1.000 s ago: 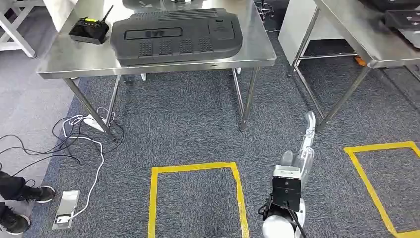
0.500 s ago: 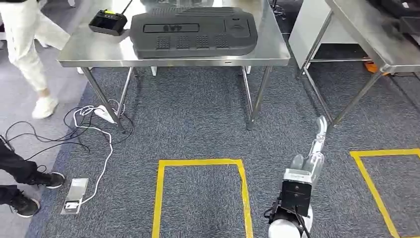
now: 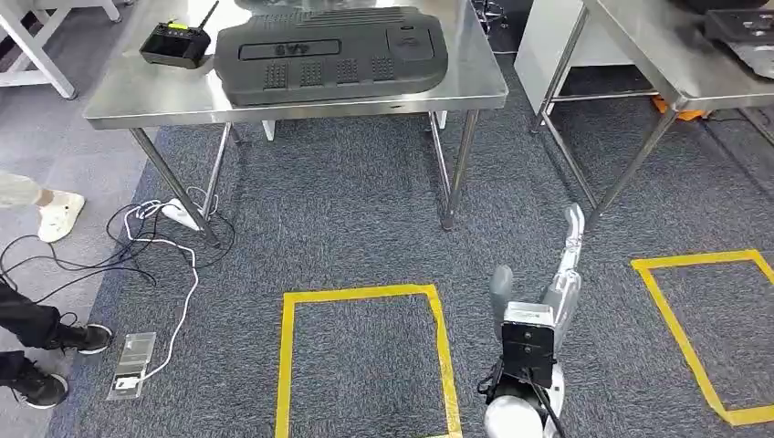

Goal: Take the parts from the cabinet and place them on the table.

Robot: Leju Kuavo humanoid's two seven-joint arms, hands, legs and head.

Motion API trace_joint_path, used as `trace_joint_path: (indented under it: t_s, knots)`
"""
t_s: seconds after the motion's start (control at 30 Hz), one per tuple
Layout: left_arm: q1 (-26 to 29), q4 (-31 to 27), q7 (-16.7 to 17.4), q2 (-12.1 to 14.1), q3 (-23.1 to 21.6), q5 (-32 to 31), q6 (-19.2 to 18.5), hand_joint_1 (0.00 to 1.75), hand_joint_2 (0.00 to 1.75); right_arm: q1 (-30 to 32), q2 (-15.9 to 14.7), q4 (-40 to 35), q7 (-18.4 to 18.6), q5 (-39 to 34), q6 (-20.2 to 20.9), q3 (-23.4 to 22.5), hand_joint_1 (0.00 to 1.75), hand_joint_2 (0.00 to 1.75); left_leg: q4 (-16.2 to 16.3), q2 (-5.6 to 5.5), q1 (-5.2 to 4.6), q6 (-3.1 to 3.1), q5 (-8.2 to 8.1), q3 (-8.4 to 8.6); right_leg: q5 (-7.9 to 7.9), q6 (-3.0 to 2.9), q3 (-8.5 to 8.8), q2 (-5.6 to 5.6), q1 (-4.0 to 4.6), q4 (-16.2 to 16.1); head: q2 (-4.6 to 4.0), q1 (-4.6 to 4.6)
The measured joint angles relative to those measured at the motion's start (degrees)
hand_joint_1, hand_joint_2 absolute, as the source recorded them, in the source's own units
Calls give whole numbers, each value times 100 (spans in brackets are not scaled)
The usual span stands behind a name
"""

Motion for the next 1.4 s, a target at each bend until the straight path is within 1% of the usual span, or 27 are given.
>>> trace_joint_path:
  t_s: [0.1,0.17,0.23,0.27,0.33,0.37,0.4,0.43,0.5,0.53,0.6,0.67,0.7,0.73,0.77,0.83,0.87,0.93,0.97,1.0,1.03,1.07,1.2,1.23,1.27,1.33,1.4]
  knots:
    - [8,0,-2,-2,0,4,2,0,0,-7,2,-2,4,7,0,0,0,175,-11,-22,-54,111,49,-59,22,93,-39,0,31,28,0,31]
    - [5,0,-4,-2,0,15,2,0,0,-9,2,-2,7,11,0,-4,0,175,-74,-16,-50,227,107,-73,25,167,-46,2,12,22,0,18]
    - [-5,0,-7,-2,0,20,2,0,0,-19,2,-2,9,11,0,-4,0,175,-89,-13,-34,292,149,-89,-258,206,-148,27,-1,310,0,77]
    - [-2,0,-7,-2,0,26,2,0,0,-28,2,-2,15,9,0,-2,0,175,-88,-12,-41,314,163,-115,-584,231,-368,40,-11,854,0,163]
    - [2,0,-9,-2,0,35,0,0,0,-22,2,-2,24,4,0,-2,0,175,-81,-14,-60,337,179,-155,-931,252,-726,49,-12,1711,0,203]
    - [6,0,-9,-2,0,37,0,0,0,-22,2,-2,28,4,0,-4,0,175,-76,-20,-65,336,183,-165,-915,249,-767,50,-12,1831,0,227]
    - [8,0,-11,-2,0,35,0,0,0,-23,2,-2,42,7,0,-2,0,175,-72,-26,-67,334,185,-165,-792,238,-698,51,-12,1715,0,243]
    - [6,0,-18,-2,0,35,-2,0,0,-24,0,-2,59,9,0,-2,0,175,-67,-45,-69,333,184,-157,-552,219,-496,53,-11,1344,0,260]
    - [-5,0,-33,-4,0,33,-2,0,0,-27,0,-2,74,15,0,-2,0,175,-55,-81,-70,324,179,-137,-22,150,43,113,-11,241,0,297]
    - [-7,0,-37,-4,0,33,-4,0,0,-32,0,-2,76,15,0,-4,0,175,-54,-83,-71,299,185,-158,-103,134,135,201,-9,62,0,295]
    - [-17,0,-44,-4,0,31,-4,0,0,-29,-2,-9,83,17,2,-4,0,175,-32,-111,-69,207,227,-228,-72,127,75,200,37,-12,0,300]
    - [-15,0,-44,-4,0,31,-13,0,0,-29,-4,-9,83,24,2,-4,0,175,-61,-128,-76,144,260,-224,-38,74,64,185,32,-40,0,262]
    - [-20,0,-46,0,0,31,-13,0,0,-33,-2,-11,83,26,2,-4,0,175,-6,-133,-70,118,194,-234,6,27,80,139,-34,-111,0,260]
    - [-22,0,-46,-2,0,31,-13,0,0,-33,-2,-13,85,37,2,-4,0,175,140,-110,-83,79,69,-284,24,6,79,120,-26,-125,0,219]
    - [-27,0,-46,-2,0,31,-13,0,0,-34,-2,-17,87,46,0,-4,0,175,527,-109,-65,53,-187,-454,32,-30,65,83,-26,-124,0,131]
    - [-21,0,-46,-2,0,31,-13,0,0,-29,-2,-17,94,52,0,-4,0,175,1467,-109,-55,23,-614,-863,32,-33,39,19,-18,-103,0,70]
    - [-15,0,-46,-2,0,31,-13,0,0,-29,-2,-17,101,57,2,-4,0,175,1742,-108,-55,17,-664,-981,31,-34,27,-7,-18,-89,0,50]
    - [-6,2,-46,-2,0,31,-13,0,0,-30,-2,-17,109,63,2,-4,0,175,1542,-105,-50,20,-463,-853,26,-31,28,-37,-19,-76,0,26]
    - [-9,2,-48,-2,0,26,-13,0,0,-33,-2,-17,109,70,2,-4,0,175,931,-89,-45,31,-140,-539,19,-21,38,-53,-20,-66,0,5]
    - [-12,2,-50,0,0,13,-18,0,0,-33,-2,-17,109,74,0,-4,0,175,490,-63,-43,41,59,-316,10,-8,47,-59,-22,-59,0,-4]
    - [-14,2,-52,-2,0,-9,-35,0,0,-33,-2,-17,109,85,0,-4,0,175,18,31,-42,64,124,-132,-4,17,40,-68,-14,-49,0,-30]
    - [-28,2,-55,-2,-2,-15,-46,0,0,-34,-4,-20,112,87,0,-7,0,175,-68,41,-72,78,127,-110,-28,50,21,-66,39,9,0,-59]
    - [-6,2,-57,-2,-9,-11,-66,0,0,-34,-2,-20,127,92,2,-7,0,175,-78,-5,-70,225,172,-149,-11,151,25,-102,16,-23,0,-9]
    - [-11,2,-55,-2,-9,-7,-66,0,0,-33,-4,-20,129,90,2,-7,0,175,-94,0,-47,255,191,-139,-93,182,20,-63,0,41,0,-11]
    - [-18,2,-55,-2,-9,-4,-63,0,0,-38,-4,-20,133,85,0,-7,0,175,-101,-6,-44,271,199,-145,-209,201,-35,-19,2,168,0,20]
    - [-16,2,-48,-2,-9,0,-53,0,0,-52,-4,-17,157,87,2,-7,0,175,-99,-13,-54,305,208,-165,-749,239,-473,20,-10,1150,0,151]
    - [1,4,-48,-2,-9,29,-44,0,0,-57,-4,-17,175,103,2,-7,0,175,-94,-25,-64,310,209,-171,-905,246,-753,23,-10,1762,0,192]
